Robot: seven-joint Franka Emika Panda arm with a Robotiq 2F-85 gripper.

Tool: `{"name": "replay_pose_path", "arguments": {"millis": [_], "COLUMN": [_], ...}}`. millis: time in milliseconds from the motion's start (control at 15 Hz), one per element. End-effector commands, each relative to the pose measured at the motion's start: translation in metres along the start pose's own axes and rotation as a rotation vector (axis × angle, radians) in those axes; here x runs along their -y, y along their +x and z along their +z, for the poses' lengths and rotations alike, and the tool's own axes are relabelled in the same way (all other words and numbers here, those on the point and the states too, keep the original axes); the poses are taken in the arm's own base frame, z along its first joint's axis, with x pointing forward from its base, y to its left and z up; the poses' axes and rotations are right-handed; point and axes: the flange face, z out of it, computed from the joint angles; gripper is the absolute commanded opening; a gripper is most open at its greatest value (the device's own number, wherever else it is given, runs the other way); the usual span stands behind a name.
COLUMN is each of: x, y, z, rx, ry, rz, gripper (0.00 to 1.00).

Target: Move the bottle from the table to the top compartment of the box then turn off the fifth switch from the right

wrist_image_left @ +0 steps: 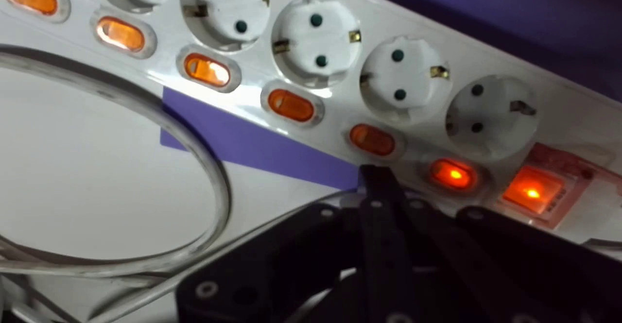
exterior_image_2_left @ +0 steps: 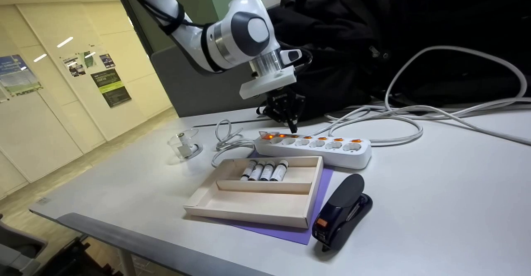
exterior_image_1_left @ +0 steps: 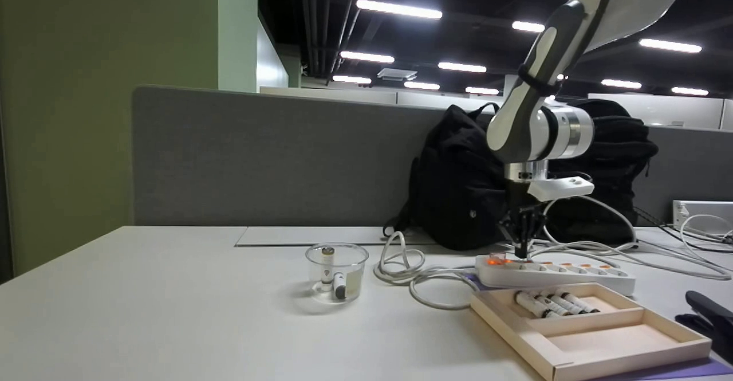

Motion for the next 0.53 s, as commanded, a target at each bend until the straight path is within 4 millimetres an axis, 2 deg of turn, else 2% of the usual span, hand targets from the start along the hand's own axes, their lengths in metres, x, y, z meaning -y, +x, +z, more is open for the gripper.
{"name": "replay_pose_path", "arguments": {"millis": [0,67,133,333,467], "x": [-0.002,0.0,0.001,0.0,-0.008], "y": [0.012,0.014,0.014,0.012,0.008], "z": [-0.054,-0.071,-0.091,-0.142,-0.17], "rx": [-0.066,-0.079,-0.076,-0.034,-0.014], "ry": [-0.001,0.007,0.019,0.069,0.079], "rz": [0.001,-0.006,-0.019,-0.041,-0.042], "gripper": [0.0,0.0,0.19,0.41,0.53]}}
